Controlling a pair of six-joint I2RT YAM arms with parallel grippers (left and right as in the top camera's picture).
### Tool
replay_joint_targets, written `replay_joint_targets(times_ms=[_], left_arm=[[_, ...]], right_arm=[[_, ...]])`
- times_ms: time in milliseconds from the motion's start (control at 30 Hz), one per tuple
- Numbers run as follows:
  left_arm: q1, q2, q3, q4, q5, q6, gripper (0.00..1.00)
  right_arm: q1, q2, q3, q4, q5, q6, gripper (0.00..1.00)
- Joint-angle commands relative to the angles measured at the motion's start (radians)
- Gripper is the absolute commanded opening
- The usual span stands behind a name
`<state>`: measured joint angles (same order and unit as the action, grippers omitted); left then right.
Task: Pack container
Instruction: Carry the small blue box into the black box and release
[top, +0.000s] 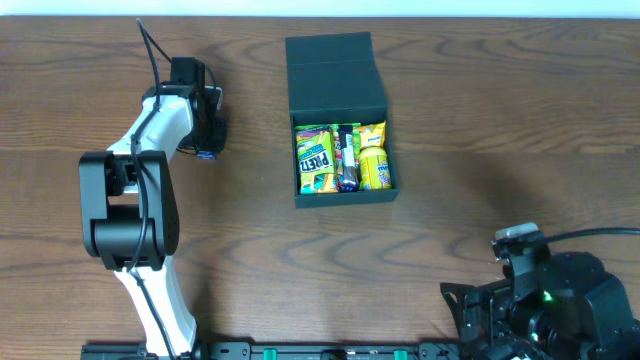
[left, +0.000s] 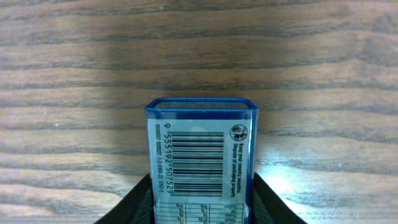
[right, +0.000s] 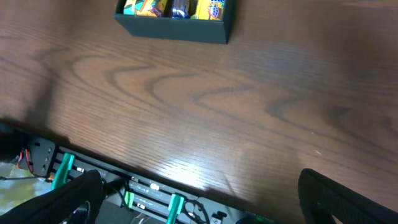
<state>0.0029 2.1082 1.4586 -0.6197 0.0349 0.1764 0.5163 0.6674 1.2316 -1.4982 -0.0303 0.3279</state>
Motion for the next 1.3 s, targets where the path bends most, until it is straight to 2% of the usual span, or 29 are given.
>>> replay_joint_targets(times_ms=[0,233,400,700,933,1200,1267], left_arm=[[0.003,0.014,-0.014,-0.008,-0.001,-0.045,0.31],[-0.002,-0.005,0.069,-0.099,0.005,-0.113,0.21],[-0.039,-0.024,0.192,-0.195,0.027,-0.135,0.06],[-0.203,-0.035,0.354,-0.282,0.108,-0.159,0.06],[-0.411,-0.035,0.358,-0.274,0.13,-0.158,0.06],[-0.534,-0.035,0.358,-0.274,0.14,-0.163,0.06],[-0.56,-0.035,0.358,-0.272,0.143,-0.201,0.06]], right_arm=[[-0.005,0.0,0.011,0.002,0.004,-0.015,0.99],[-0.005,0.0,0.011,0.002,0.004,-0.015,0.99],[-0.005,0.0,0.011,0.002,0.004,-0.015,0.99],[-0.005,0.0,0.011,0.002,0.004,-0.015,0.99],[-0.005,0.0,0.011,0.002,0.004,-0.015,0.99],[-0.005,0.0,0.011,0.002,0.004,-0.015,0.99],[-0.005,0.0,0.011,0.002,0.004,-0.015,0.99]])
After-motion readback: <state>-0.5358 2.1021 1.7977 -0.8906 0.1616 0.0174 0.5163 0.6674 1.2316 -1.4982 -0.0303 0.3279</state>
